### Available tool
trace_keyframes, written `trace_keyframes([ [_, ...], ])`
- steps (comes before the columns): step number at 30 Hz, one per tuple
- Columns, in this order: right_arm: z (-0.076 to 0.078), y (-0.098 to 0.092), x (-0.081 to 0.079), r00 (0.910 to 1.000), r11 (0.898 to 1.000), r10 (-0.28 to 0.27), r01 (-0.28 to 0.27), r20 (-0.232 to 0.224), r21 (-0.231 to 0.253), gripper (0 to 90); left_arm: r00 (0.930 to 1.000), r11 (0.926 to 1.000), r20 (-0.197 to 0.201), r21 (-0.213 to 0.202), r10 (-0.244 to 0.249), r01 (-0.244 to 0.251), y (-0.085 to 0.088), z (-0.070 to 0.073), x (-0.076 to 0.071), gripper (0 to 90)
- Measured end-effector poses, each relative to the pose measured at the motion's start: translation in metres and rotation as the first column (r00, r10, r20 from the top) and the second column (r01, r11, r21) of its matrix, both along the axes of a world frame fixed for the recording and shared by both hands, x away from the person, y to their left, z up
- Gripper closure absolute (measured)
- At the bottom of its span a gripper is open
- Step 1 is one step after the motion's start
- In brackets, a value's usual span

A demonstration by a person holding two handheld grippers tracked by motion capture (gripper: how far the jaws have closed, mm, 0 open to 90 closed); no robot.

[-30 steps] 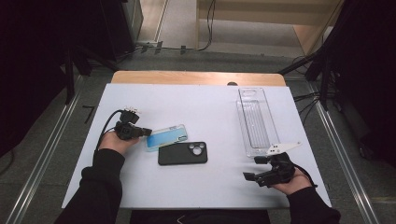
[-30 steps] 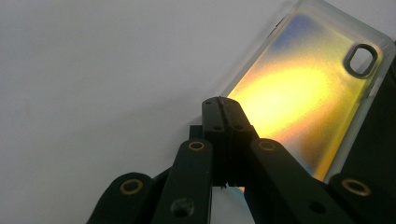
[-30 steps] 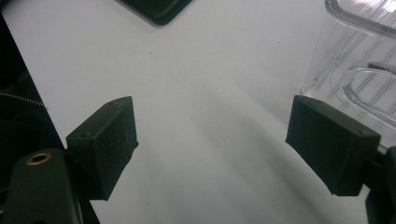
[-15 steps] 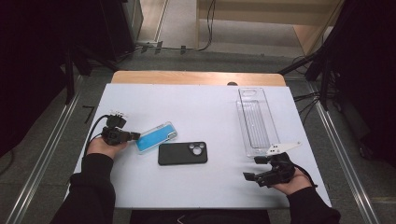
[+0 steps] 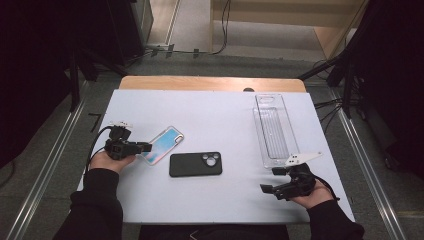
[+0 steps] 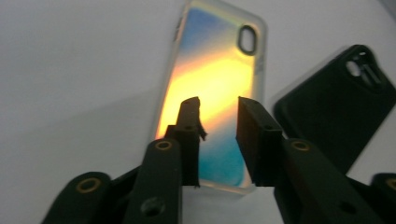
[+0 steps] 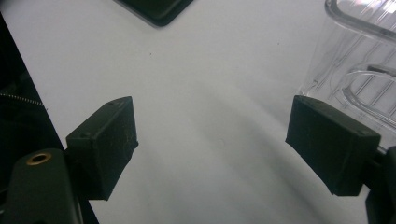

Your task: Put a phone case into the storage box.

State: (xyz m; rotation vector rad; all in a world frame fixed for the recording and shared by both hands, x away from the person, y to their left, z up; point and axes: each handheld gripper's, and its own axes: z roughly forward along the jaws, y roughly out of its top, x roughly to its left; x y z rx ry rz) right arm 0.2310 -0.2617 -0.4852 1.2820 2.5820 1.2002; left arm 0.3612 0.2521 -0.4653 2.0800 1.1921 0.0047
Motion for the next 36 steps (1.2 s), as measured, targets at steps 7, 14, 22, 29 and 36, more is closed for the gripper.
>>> trace_keyframes([
  [7,0.001,-0.001,0.000,0.9999,1.000,-0.009,0.009,0.006,0.011,14.4,0.9992,0.9921,0.009,-0.119,-0.040,0.040,-0.010,0.006,-0.025,43.4],
  [14,0.001,-0.001,0.000,0.9999,1.000,-0.009,0.009,0.009,0.009,14.4,0.9918,0.9857,0.069,-0.123,-0.108,0.116,-0.023,0.007,-0.049,36.8],
  [22,0.001,-0.001,0.000,0.9998,1.000,-0.015,0.015,0.015,0.012,14.4,0.9854,0.9743,0.084,-0.158,-0.149,0.160,-0.030,0.005,-0.070,33.8],
  [29,0.001,-0.001,0.000,0.9997,1.000,-0.019,0.019,0.015,0.017,14.4,0.9815,0.9699,0.084,-0.160,-0.172,0.184,-0.033,0.000,-0.082,33.6],
  [36,0.001,0.000,0.000,0.9996,1.000,-0.021,0.021,0.016,0.022,14.3,0.9800,0.9760,0.072,-0.102,-0.185,0.192,-0.030,-0.005,-0.087,33.6],
])
